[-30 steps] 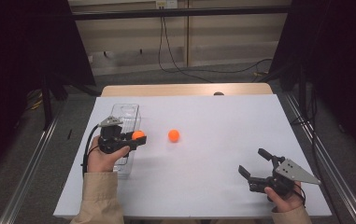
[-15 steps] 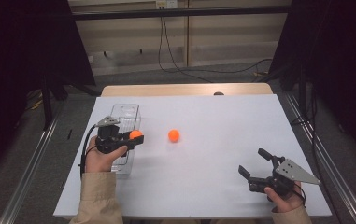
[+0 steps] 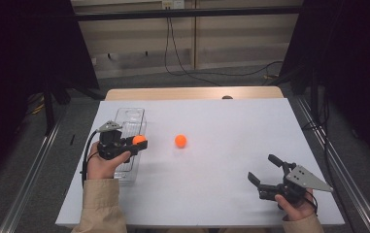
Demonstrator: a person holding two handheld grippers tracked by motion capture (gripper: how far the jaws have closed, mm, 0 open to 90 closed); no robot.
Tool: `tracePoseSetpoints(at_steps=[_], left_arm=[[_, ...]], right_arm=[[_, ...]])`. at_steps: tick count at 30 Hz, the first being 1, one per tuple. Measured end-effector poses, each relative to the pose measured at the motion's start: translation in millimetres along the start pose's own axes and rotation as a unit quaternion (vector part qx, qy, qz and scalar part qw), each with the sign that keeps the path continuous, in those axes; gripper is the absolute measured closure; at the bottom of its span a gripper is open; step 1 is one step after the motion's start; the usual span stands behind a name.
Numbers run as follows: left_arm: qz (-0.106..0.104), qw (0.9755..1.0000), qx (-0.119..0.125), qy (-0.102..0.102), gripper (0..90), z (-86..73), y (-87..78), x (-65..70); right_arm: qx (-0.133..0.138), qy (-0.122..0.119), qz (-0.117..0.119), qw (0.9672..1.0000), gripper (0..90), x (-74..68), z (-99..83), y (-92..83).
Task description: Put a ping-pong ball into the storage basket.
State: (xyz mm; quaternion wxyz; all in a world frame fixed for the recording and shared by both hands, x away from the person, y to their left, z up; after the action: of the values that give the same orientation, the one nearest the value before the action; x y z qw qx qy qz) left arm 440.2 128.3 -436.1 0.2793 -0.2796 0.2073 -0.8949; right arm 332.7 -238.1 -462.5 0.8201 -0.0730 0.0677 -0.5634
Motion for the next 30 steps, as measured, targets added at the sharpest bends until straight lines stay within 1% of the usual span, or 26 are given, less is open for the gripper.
tracePoseSetpoints(at_steps=[7, 10, 16, 30], left_arm=[[0.002, 1.0, 0.001, 0.001, 51.0, 0.1, -1.0, -1.3], [0.004, 1.0, 0.003, -0.002, 51.0, -0.2, -1.8, -2.9], [0.007, 1.0, 0.002, 0.0, 51.0, -0.8, -3.4, -5.7], [0.017, 0.9999, 0.003, -0.002, 51.0, -2.7, -4.9, -11.0]], right_arm=[[0.0, 0.0, 0.0, 1.0, 5.0, 0.0, -0.1, 0.0], [0.0, 0.0, 0.0, 1.0, 4.9, 0.1, -0.2, 0.0], [0.0, 0.0, 0.0, 1.0, 5.0, 0.1, -0.1, 0.1], [0.0, 0.0, 0.0, 1.0, 5.0, 0.1, 0.0, -0.1]])
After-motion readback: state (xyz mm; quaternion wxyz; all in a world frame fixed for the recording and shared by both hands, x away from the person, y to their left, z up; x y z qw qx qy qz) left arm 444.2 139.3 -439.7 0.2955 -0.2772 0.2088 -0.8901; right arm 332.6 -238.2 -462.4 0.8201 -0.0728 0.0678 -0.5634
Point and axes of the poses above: each handheld gripper's, and its own axes: y roughly forward along the jaws, z roughly out of its top, x roughly to its right, the point moved 10 cm from there along y, roughly forward along the jaws, and after that the axes turned 11 degrees about -z, right-handed, at the moved point
